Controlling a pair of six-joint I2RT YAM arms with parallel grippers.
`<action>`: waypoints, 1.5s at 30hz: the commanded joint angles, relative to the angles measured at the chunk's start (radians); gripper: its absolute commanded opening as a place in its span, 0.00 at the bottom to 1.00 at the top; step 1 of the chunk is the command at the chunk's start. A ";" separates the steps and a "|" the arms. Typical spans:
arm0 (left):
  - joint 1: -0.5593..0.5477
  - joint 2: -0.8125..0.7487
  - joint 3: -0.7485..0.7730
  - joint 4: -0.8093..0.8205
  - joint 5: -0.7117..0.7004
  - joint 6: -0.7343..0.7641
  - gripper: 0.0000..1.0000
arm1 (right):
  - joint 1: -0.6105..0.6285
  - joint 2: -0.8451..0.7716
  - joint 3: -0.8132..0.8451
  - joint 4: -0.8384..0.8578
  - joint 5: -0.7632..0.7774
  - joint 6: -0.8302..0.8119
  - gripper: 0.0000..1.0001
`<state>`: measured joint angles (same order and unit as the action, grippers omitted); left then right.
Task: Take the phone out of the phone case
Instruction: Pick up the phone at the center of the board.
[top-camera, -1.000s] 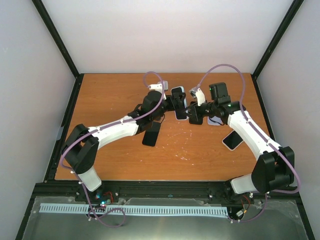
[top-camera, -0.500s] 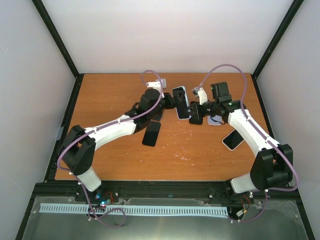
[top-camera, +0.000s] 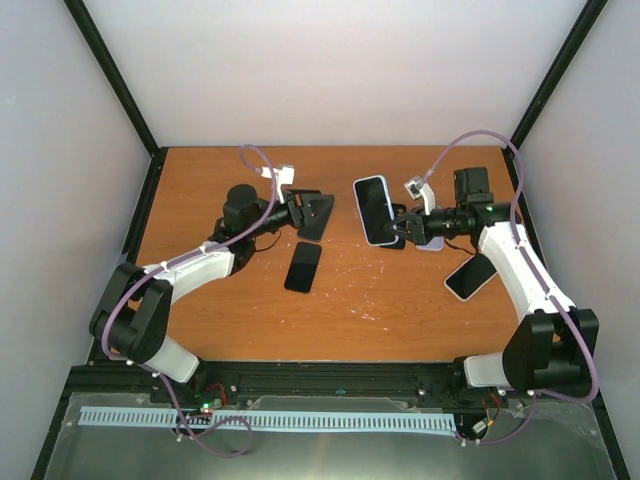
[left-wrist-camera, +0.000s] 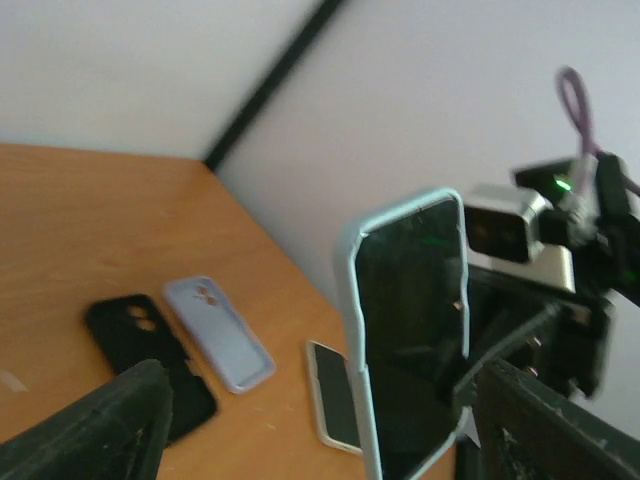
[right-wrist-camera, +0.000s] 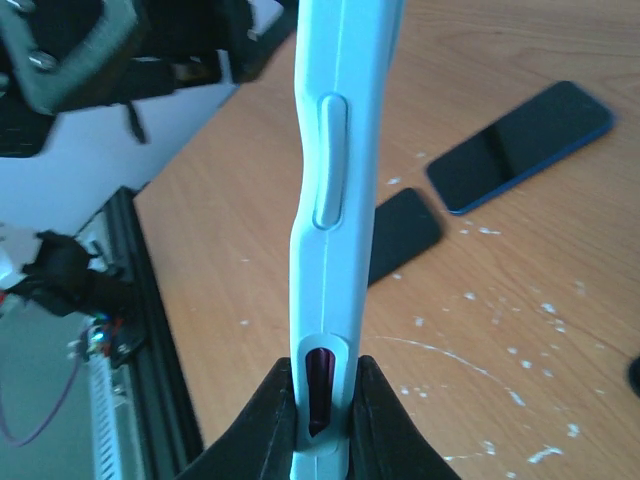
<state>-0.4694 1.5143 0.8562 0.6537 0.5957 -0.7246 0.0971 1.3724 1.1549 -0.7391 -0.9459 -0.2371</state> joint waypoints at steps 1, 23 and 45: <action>-0.004 0.051 -0.014 0.295 0.320 -0.046 0.80 | 0.001 -0.074 -0.017 -0.027 -0.187 -0.087 0.03; -0.109 0.269 0.167 0.441 0.411 -0.132 0.49 | 0.006 -0.053 -0.061 -0.069 -0.314 -0.109 0.03; -0.113 0.273 0.172 0.545 0.543 -0.209 0.07 | 0.006 -0.093 -0.083 -0.115 -0.317 -0.185 0.24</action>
<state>-0.5732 1.8099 1.0004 1.1576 1.0714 -0.9585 0.1001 1.3201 1.0718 -0.8295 -1.2243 -0.3862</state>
